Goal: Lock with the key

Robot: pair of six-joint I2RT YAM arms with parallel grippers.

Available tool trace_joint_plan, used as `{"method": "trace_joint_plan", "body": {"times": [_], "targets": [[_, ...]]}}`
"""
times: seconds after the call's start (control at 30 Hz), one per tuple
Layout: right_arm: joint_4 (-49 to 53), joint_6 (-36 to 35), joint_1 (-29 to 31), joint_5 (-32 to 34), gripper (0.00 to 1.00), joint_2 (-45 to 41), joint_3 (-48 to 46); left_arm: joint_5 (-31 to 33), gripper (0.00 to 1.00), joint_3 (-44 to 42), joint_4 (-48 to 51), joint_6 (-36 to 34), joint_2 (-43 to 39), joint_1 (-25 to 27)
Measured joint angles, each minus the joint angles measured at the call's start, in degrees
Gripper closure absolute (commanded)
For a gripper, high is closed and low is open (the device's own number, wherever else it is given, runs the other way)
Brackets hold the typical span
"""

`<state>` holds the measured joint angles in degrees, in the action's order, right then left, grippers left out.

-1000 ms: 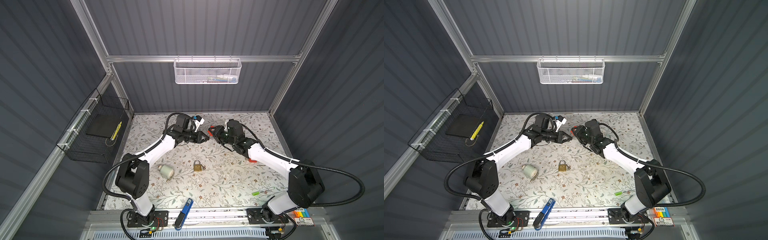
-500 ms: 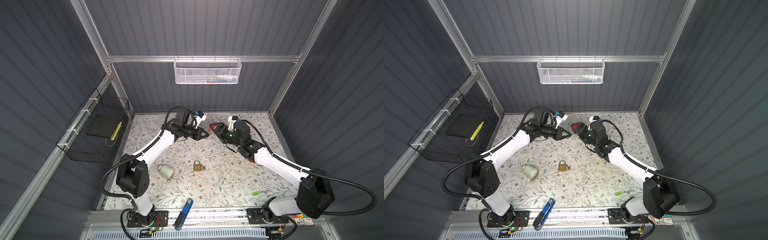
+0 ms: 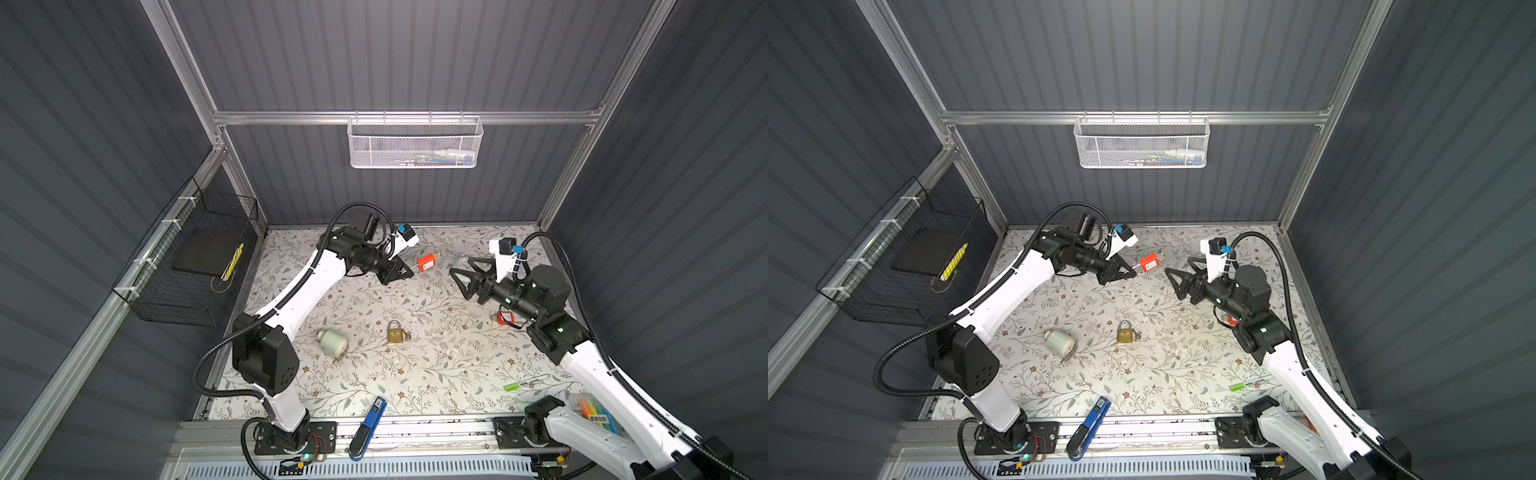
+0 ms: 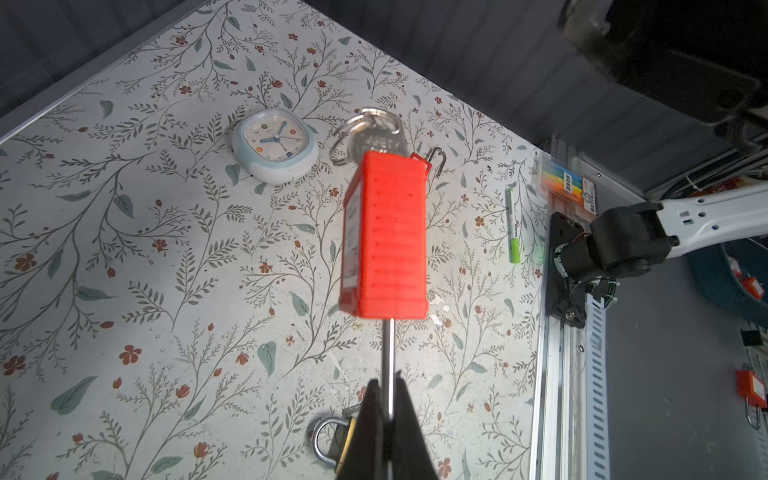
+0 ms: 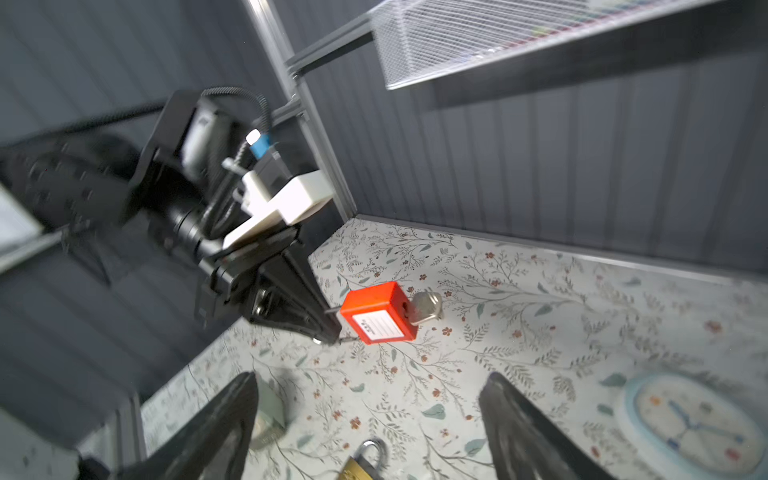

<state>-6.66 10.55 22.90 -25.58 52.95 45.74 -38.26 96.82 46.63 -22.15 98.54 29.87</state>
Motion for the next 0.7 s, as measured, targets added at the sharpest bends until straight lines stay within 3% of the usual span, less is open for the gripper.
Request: {"method": "trace_joint_plan", "body": {"times": [0.13, 0.33, 0.7], "targets": [[11.5, -16.7, 0.0, -7.6, 0.12, 3.5, 6.4, 1.0, 1.0, 0.0, 2.4, -4.9, -2.6, 0.0], [27.5, -32.5, 0.0, -14.3, 0.13, 11.1, 18.3, 2.7, 1.0, -4.8, 3.0, -12.4, -10.2, 0.0], [38.1, -45.9, 0.0, -20.5, 0.12, 15.4, 23.2, 4.5, 1.0, -9.9, 7.4, -19.6, -15.9, 0.0]]}}
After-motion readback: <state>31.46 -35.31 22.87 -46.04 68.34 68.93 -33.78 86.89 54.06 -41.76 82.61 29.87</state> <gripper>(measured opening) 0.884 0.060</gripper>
